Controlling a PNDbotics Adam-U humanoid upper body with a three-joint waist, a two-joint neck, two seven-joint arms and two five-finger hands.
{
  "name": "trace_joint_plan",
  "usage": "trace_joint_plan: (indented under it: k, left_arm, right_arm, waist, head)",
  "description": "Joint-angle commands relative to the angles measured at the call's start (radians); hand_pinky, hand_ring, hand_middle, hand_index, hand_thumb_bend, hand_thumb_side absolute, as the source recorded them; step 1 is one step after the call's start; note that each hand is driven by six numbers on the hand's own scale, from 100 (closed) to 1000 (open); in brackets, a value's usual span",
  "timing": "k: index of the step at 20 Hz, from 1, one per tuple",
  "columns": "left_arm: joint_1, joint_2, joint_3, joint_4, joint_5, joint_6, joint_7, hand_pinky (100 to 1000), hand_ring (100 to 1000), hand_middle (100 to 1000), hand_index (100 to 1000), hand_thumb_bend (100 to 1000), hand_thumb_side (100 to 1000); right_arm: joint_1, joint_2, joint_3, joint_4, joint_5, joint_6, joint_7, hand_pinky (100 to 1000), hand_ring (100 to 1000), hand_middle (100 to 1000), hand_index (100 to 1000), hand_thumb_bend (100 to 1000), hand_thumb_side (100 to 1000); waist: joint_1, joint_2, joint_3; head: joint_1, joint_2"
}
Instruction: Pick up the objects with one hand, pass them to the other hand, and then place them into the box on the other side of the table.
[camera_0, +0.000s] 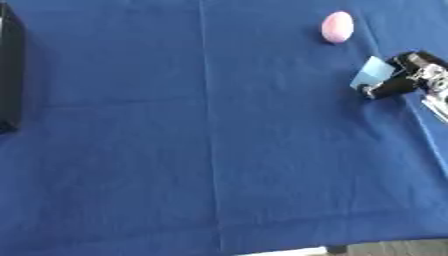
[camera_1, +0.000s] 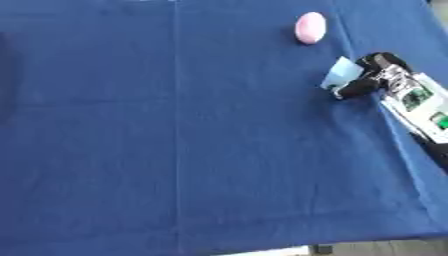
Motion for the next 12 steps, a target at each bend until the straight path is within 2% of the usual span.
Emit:
trace_joint_plan:
  k: [1,6,12]
  left_arm:
    - [-0.009,0.021,0.015,-0.010,0.002,0.000,0.002,836,754,718,729,100,742]
    - [-0.005,0.030,0.017,-0.014,0.004,0.000,0.003,837,754,718,729,100,734]
    - [-0.002,0.041,0.018,-0.022,0.008,-0.001,0.003,838,754,718,729,100,724]
  right_arm:
    - [0.004,-0.027,-0.006,-0.021,-0.025,-0.006,-0.002,719,751,585,590,374,100]
    - [0.016,-0.041,-0.028,-0.096,-0.068,-0.016,-0.038,699,747,580,553,371,100]
    - [0.036,-0.052,-0.052,-0.232,-0.112,-0.015,-0.103,677,744,584,525,360,100]
  waist:
    - [0.004,-0.022,-0.003]
    - [0.007,-0.034,-0.012]
    - [0.013,-0.049,-0.025]
  head:
    - [0.005,-0.005]
    - [0.014,0.001]
    - [0.024,0.005]
